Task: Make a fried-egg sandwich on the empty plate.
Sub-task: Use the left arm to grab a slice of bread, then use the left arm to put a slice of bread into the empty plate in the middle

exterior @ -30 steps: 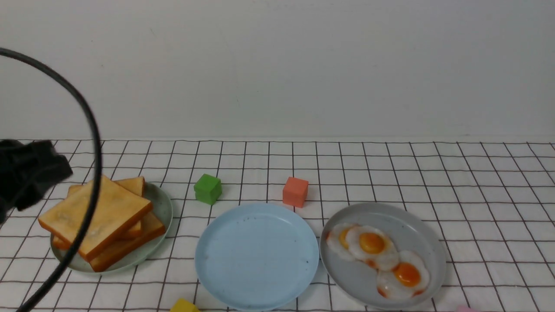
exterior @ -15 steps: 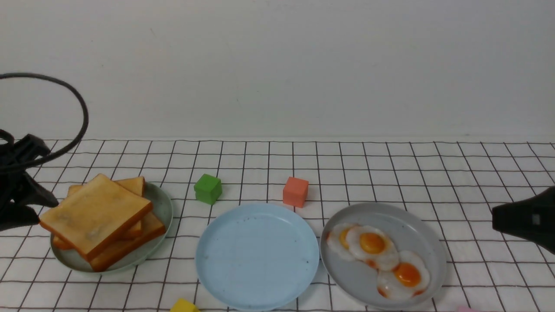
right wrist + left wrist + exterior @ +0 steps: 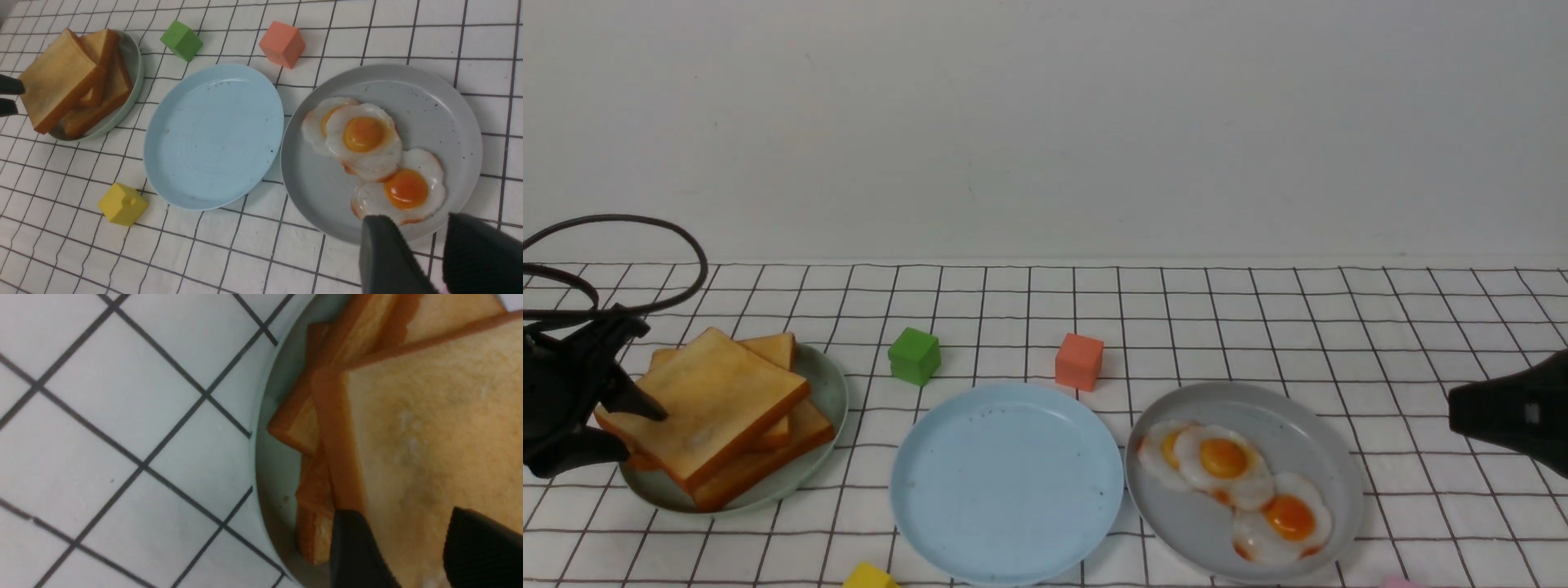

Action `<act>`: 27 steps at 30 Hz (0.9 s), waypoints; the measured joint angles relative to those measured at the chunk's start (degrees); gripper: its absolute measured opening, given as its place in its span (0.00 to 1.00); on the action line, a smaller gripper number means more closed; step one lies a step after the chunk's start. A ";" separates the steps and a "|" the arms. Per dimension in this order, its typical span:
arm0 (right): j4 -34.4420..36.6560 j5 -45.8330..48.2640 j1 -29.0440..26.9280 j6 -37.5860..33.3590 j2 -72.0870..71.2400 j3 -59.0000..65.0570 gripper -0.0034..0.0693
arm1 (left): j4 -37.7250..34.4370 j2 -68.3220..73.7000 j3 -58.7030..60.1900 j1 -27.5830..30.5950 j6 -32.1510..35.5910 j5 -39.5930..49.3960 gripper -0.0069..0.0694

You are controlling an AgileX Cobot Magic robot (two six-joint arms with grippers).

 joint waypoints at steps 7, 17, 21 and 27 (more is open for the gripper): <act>1.54 0.87 0.00 0.00 0.00 0.00 0.38 | -2.57 3.06 -0.04 0.00 2.40 -3.31 0.45; 2.19 1.48 0.00 0.00 0.00 0.00 0.38 | -2.97 2.67 -0.12 0.06 2.74 -3.94 0.14; 2.32 1.48 0.00 0.00 0.00 0.00 0.38 | -2.50 -0.94 -1.13 0.06 5.48 -3.30 0.14; 2.32 1.48 0.00 0.00 0.00 0.00 0.38 | -6.65 -9.83 -4.99 -0.74 17.71 0.64 0.14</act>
